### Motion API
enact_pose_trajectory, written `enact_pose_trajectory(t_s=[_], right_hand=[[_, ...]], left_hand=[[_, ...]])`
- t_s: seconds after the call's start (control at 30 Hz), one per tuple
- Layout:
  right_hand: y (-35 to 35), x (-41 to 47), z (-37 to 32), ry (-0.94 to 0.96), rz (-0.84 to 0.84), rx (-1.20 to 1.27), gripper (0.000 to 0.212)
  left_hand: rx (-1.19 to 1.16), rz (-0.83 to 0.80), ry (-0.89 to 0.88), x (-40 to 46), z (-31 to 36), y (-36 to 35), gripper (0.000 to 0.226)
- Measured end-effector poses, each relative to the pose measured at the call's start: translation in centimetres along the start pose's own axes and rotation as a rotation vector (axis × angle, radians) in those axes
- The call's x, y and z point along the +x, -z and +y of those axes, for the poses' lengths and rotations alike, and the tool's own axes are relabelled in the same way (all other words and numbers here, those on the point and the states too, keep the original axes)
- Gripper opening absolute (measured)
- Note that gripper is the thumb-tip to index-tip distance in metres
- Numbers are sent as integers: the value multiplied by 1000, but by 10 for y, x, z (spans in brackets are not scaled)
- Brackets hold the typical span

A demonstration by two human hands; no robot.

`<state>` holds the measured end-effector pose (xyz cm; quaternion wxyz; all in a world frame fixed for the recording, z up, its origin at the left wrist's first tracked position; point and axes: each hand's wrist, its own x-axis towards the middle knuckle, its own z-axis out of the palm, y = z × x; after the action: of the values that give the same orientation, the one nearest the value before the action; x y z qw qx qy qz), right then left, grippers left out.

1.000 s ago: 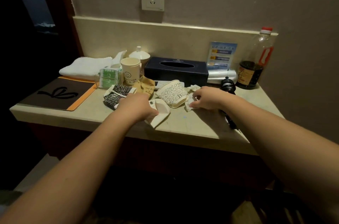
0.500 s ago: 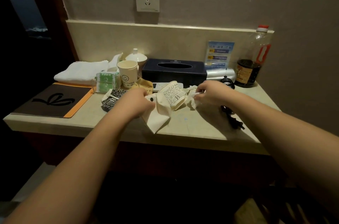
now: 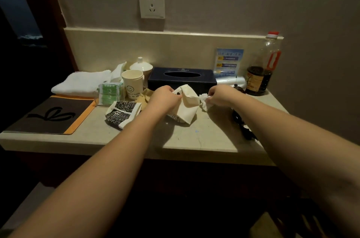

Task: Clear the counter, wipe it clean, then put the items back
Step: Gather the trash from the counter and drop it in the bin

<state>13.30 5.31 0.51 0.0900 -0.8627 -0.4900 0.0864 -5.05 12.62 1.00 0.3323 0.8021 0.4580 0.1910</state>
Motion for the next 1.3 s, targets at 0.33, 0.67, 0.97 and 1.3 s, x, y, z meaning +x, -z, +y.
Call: enact_pose_trajectory(t_s=[0.33, 0.67, 0.97, 1.3], right_hand=[[-17, 4, -2, -30, -1, -84, 33], [-20, 1, 1, -25, 35, -35, 31], [-16, -4, 3, -5, 72, 172, 31], [-13, -16, 6, 23, 12, 300, 39]], left_hand=[[302, 50, 7, 11, 0, -28, 54], [323, 33, 10, 12, -3, -30, 57], [61, 93, -4, 11, -5, -35, 45], [-60, 144, 23, 11, -6, -34, 49]])
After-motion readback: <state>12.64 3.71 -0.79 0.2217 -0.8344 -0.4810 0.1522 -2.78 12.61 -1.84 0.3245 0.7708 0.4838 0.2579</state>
